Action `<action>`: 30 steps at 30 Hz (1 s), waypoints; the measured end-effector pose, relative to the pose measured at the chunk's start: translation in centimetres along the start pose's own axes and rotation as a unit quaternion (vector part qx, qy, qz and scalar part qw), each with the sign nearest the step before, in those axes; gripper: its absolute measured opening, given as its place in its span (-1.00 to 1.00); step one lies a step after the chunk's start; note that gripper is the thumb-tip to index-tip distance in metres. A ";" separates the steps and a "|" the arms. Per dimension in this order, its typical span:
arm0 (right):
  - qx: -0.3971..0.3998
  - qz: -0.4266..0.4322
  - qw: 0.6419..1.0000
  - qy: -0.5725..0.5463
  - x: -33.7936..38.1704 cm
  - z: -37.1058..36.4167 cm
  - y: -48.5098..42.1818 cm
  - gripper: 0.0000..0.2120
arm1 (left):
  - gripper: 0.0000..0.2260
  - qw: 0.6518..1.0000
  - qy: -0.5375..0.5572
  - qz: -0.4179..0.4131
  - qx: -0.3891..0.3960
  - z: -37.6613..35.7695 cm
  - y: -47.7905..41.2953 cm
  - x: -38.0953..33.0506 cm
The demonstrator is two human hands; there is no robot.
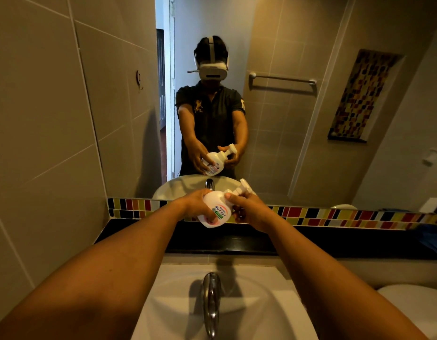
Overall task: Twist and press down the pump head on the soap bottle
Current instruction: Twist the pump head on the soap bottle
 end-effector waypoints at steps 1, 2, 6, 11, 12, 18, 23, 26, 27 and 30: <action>0.010 -0.007 1.000 -0.009 0.0 0.1 0.0 -0.56 | -0.38 1.000 0.002 0.005 -0.001 0.1 0.0 0.0; 0.016 -0.013 1.000 -0.016 0.1 0.3 -0.1 -0.56 | -0.38 1.000 0.007 0.008 -0.001 0.1 0.0 0.1; 0.004 -0.018 1.000 -0.001 0.0 0.4 -0.2 -0.61 | -0.38 1.000 0.002 0.011 -0.002 0.2 0.0 0.1; -0.017 -0.009 1.000 0.017 -0.3 -0.1 0.0 -0.56 | -0.41 1.000 -0.007 0.003 0.004 -0.3 0.0 0.0; -0.008 -0.014 1.000 0.009 -0.3 -0.1 0.0 -0.55 | -0.41 1.000 -0.007 0.001 0.004 -0.3 0.0 0.1; 0.014 -0.022 1.000 -0.015 -0.1 0.2 0.1 -0.69 | -0.40 1.000 0.000 0.004 -0.002 0.1 0.0 0.3; -0.032 0.005 0.999 0.026 -0.2 -0.1 0.0 -0.50 | -0.40 1.000 -0.009 -0.002 0.009 -0.2 -0.2 -0.1; -0.012 -0.007 1.000 0.011 0.0 -0.2 0.2 -0.52 | -0.40 1.000 -0.010 0.001 0.003 -0.1 -0.2 0.1; -0.002 -0.015 1.000 0.001 0.1 -0.2 0.4 -0.56 | -0.40 1.000 -0.009 0.003 0.002 0.0 -0.2 0.2; 0.009 -0.028 1.000 -0.008 0.3 0.1 0.5 -0.68 | -0.41 1.000 -0.005 0.006 0.000 0.3 -0.2 0.5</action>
Point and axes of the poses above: each hand's wrist, its own y-axis away from the middle knuckle, its own z-axis out of the back of the hand, x = y × z, the point moved 2 cm from there along -y, towards the middle knuckle, and after that the axes turned 4 degrees about -y, right-handed, at the moved point
